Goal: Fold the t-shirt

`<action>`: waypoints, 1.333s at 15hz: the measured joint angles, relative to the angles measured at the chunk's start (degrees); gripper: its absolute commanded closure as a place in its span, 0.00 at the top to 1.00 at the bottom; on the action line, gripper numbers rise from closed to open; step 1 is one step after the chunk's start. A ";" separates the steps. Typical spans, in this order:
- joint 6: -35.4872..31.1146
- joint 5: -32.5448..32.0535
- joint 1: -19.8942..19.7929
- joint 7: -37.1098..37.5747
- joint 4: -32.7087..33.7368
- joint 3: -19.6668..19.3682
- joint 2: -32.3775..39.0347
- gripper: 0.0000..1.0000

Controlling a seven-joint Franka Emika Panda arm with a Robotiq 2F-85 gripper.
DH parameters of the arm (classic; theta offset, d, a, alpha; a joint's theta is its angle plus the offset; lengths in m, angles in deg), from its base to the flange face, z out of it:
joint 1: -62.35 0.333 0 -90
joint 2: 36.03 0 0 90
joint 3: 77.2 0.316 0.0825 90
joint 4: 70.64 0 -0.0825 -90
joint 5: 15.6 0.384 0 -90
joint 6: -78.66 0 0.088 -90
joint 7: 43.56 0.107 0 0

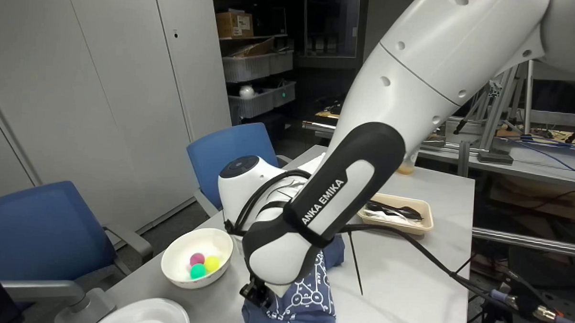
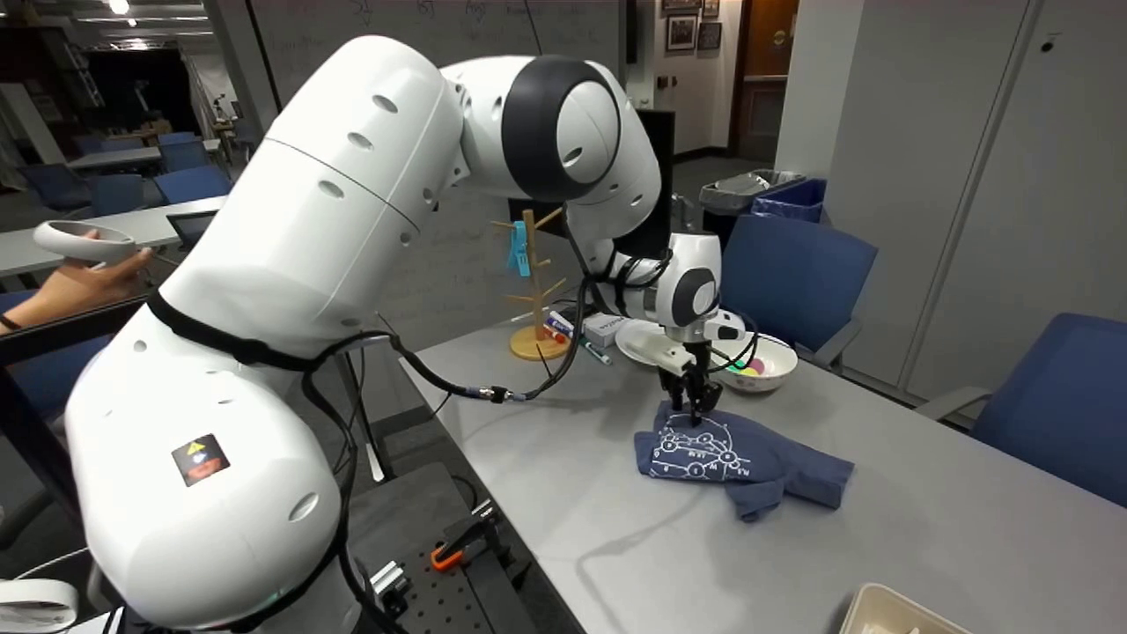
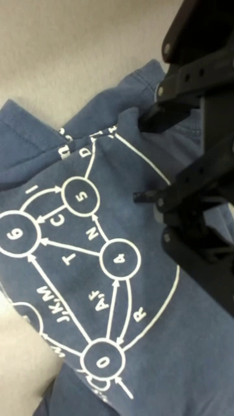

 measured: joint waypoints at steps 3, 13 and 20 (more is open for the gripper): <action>5.17 1.33 -0.25 -0.10 -0.74 0.57 -2.85 0.99; 16.45 1.79 -1.87 -0.15 -19.98 0.73 -28.63 1.00; 13.99 1.79 -3.90 -0.15 -38.91 1.48 -50.75 1.00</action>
